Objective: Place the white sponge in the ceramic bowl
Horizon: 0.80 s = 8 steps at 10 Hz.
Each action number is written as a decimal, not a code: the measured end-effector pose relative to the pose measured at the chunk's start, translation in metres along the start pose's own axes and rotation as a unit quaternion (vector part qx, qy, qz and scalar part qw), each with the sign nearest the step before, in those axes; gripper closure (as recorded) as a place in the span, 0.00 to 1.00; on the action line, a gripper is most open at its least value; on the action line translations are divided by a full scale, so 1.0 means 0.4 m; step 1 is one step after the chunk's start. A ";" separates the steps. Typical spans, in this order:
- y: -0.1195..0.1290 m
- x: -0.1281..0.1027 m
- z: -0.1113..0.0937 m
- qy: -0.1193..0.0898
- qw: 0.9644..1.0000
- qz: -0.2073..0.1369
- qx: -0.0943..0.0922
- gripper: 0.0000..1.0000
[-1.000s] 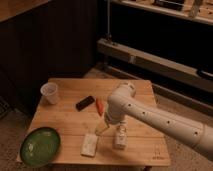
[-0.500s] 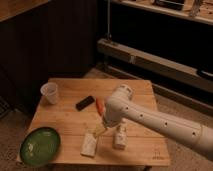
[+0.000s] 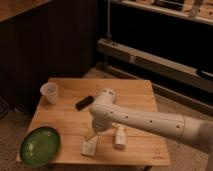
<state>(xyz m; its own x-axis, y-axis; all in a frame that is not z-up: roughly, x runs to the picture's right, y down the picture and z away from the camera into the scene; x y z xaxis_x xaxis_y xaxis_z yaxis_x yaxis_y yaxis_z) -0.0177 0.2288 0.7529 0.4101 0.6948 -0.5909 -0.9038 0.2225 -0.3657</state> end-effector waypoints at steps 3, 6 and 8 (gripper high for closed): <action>0.012 0.004 0.035 0.009 0.994 0.001 -0.112 0.09; 0.076 0.022 0.044 -0.004 0.998 -0.018 -0.068 0.09; 0.121 0.033 0.028 -0.019 0.999 -0.031 -0.020 0.09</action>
<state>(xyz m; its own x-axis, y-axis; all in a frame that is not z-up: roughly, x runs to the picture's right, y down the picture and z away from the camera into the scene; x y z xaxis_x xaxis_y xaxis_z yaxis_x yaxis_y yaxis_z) -0.0572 0.2564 0.7355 0.4594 0.7056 -0.5395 -0.8708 0.2380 -0.4302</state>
